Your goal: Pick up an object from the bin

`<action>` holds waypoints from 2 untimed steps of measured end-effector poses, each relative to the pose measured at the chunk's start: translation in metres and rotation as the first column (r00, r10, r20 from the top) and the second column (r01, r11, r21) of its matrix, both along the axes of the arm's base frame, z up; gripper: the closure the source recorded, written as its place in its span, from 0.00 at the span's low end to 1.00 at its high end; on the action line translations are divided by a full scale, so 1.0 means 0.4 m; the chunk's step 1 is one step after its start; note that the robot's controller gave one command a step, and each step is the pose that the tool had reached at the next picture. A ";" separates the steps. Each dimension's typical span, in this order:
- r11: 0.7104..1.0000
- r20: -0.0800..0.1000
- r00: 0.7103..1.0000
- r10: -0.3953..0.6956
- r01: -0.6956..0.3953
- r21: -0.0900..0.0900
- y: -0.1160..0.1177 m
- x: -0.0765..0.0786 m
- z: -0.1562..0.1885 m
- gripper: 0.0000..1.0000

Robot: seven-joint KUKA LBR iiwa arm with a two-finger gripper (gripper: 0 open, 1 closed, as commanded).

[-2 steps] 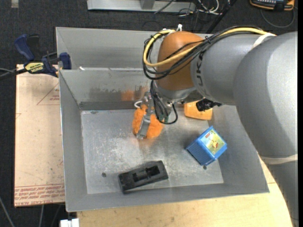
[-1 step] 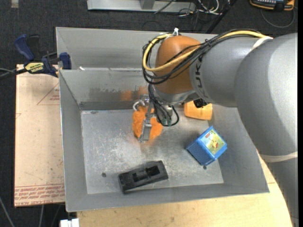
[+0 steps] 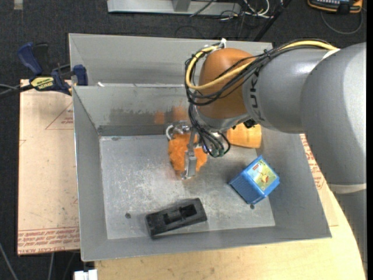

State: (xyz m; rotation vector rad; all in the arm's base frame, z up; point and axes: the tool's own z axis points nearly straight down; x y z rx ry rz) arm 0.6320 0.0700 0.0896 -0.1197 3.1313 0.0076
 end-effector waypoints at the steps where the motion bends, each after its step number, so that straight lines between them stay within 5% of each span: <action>1: 0.973 0.000 0.973 -0.231 0.231 0.002 -0.049 -0.017 -0.022 0.00; 2: 0.987 0.009 0.987 0.161 -0.161 -0.001 -0.173 0.046 -0.042 1.00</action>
Offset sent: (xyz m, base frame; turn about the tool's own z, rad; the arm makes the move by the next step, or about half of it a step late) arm 0.0161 -0.0699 -0.0196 -0.1646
